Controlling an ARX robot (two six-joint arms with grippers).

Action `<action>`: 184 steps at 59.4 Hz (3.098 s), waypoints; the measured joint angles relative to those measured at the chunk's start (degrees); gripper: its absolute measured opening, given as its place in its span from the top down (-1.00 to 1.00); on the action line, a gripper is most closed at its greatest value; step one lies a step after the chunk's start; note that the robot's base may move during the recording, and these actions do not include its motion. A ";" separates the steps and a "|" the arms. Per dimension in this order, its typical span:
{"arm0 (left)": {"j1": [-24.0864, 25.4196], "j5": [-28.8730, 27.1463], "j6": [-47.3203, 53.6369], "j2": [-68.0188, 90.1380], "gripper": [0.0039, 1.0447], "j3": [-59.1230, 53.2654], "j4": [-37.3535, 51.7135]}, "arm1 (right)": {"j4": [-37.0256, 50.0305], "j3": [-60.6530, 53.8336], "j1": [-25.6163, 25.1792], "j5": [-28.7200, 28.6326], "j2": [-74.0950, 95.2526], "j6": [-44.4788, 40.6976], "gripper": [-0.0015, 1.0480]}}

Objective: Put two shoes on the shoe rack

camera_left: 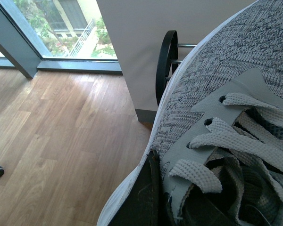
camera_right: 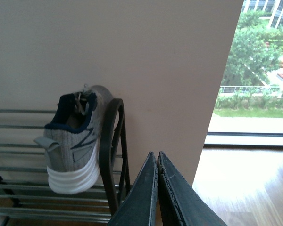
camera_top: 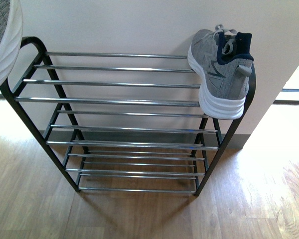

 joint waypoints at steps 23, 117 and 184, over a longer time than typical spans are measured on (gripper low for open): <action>0.00 -0.02 0.00 0.00 0.98 0.00 0.00 | -17.59 -1.27 0.00 0.00 -20.48 0.00 0.97; 0.00 0.00 0.00 0.00 0.98 0.00 0.00 | -49.09 -1.29 0.00 0.02 -52.46 -0.11 0.28; 1.53 17.29 -47.19 61.81 0.98 47.67 4.90 | -49.20 -1.29 0.00 0.20 -52.57 -0.13 -0.82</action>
